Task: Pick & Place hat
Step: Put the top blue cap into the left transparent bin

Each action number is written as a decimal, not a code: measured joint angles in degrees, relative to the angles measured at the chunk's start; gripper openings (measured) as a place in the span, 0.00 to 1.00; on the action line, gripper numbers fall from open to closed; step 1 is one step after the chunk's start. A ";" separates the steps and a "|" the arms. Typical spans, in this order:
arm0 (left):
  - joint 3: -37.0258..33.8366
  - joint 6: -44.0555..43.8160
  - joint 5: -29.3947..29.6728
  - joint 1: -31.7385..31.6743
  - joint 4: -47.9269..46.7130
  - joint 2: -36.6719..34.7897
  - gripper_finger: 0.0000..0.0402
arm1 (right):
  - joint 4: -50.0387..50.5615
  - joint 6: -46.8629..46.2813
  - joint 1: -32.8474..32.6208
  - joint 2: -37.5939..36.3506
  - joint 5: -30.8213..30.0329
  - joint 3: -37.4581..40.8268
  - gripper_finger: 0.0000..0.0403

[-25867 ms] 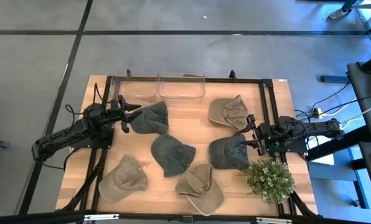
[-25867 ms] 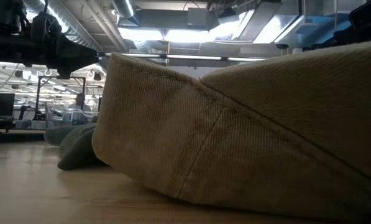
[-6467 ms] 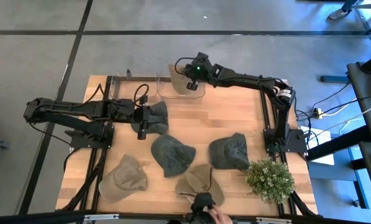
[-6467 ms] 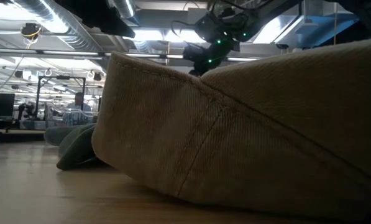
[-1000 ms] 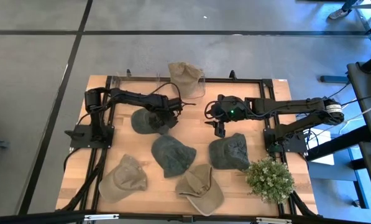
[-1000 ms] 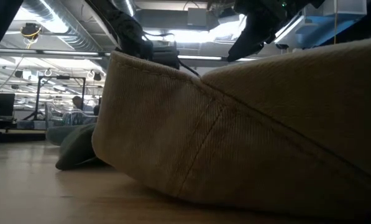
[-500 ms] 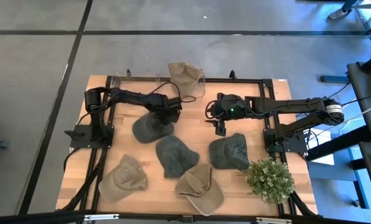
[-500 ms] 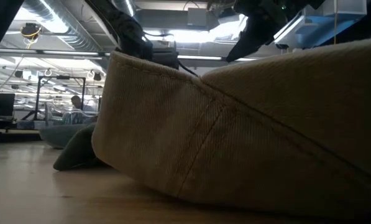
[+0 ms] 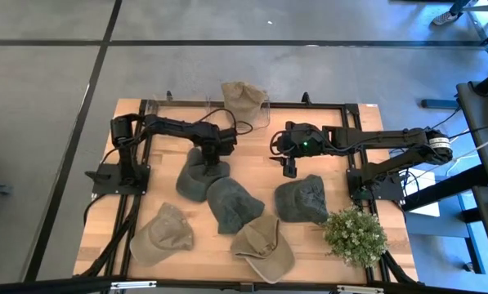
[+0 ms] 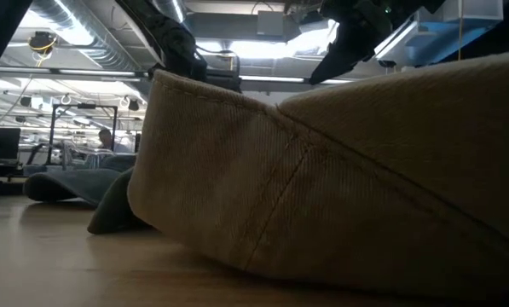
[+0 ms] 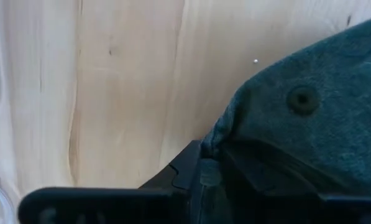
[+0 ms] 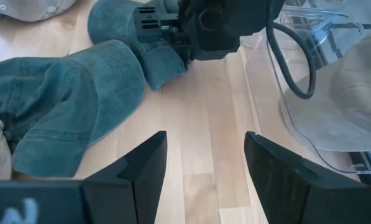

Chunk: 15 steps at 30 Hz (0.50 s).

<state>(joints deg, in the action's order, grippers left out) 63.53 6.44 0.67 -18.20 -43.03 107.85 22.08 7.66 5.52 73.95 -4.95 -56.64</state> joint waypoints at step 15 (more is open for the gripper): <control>-0.20 2.22 1.20 0.16 2.98 -0.48 0.16 | 0.54 -1.29 0.00 0.00 0.00 0.00 0.54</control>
<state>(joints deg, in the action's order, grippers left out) 63.33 8.67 1.87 -18.04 -40.05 107.37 22.62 6.37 5.52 73.95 -4.95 -56.64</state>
